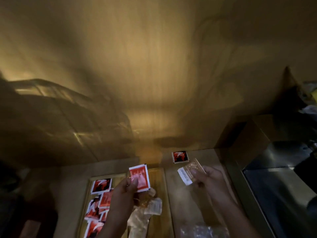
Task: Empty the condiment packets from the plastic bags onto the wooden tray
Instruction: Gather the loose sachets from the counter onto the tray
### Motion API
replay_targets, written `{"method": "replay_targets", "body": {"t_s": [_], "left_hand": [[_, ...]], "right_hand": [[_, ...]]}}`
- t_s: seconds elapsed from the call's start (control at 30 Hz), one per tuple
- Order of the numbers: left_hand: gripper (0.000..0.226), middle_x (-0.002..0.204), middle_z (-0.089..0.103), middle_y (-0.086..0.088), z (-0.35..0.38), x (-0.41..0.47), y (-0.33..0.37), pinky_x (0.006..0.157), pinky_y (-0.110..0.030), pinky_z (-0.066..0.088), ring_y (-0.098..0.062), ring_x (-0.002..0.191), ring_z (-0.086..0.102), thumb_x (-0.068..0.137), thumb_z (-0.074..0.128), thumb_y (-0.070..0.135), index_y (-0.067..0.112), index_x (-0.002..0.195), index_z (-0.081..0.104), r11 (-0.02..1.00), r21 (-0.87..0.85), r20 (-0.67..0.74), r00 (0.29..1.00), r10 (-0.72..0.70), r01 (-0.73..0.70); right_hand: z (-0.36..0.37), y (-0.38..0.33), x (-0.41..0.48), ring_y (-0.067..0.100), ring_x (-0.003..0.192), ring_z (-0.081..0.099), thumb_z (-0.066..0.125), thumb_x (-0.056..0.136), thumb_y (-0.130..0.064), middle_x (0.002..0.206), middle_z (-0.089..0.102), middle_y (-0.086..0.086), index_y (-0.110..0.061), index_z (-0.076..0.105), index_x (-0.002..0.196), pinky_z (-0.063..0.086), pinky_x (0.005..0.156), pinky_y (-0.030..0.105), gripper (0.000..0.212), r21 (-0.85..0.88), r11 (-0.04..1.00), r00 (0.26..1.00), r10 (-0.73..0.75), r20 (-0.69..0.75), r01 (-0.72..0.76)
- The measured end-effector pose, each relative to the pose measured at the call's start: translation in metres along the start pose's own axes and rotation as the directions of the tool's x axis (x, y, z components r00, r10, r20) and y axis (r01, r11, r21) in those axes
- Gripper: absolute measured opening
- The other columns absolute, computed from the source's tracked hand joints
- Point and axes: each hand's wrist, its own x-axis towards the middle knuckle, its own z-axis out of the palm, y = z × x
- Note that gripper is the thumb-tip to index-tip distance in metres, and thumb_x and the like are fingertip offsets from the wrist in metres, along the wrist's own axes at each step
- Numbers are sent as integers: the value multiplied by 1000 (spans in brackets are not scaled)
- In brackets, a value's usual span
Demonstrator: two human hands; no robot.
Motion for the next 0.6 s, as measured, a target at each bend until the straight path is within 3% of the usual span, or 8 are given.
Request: {"method": "replay_targets", "body": {"t_s": [0.07, 0.17, 0.37, 0.5, 0.6], "left_hand": [[21, 48, 63, -2, -17, -15, -3, 43, -24, 40, -15, 44, 53, 91, 53, 12, -1, 76, 62, 999, -25, -23, 999, -22, 21], [17, 47, 61, 0, -43, -35, -12, 38, -22, 39, -15, 44, 52, 89, 55, 7, 1, 74, 60, 996, -74, -82, 995, -57, 51], [32, 52, 56, -8, -88, -66, -35, 36, -19, 36, -18, 46, 48, 87, 60, 7, 10, 55, 53, 967, -200, -142, 972, -189, 159], [26, 57, 57, -11, -109, -78, -46, 34, -20, 36, -18, 46, 49, 85, 63, 8, 6, 60, 58, 964, -189, -189, 956, -223, 187], [25, 57, 55, -9, -119, -84, -52, 35, -20, 37, -18, 47, 48, 84, 65, 8, 6, 60, 56, 963, -177, -211, 947, -240, 205]], "right_hand": [[7, 2, -13, 14, 50, 49, 62, 81, -5, 64, 63, 13, -5, 70, 73, 39, 50, 25, 11, -9, 1000, 999, -13, 31, 14], [21, 9, -33, 13, 44, 45, 62, 81, -2, 49, 60, 4, -9, 69, 64, 37, 43, 20, 20, 1, 1000, 998, -21, 54, 21], [61, 42, -78, 7, 23, 33, 59, 82, 3, 28, 41, 1, 2, 55, 54, 23, 30, 9, 28, 31, 983, 975, 177, 132, -183], [77, 67, -82, 13, 28, 41, 64, 81, -3, 33, 48, 4, -2, 58, 54, 30, 33, 17, 27, -204, 965, 970, 197, 143, -166], [83, 84, -82, 20, 57, 57, 67, 81, -23, 57, 60, 4, -19, 53, 52, 40, 58, 28, 33, -492, 869, 986, 118, 117, -46]]}}
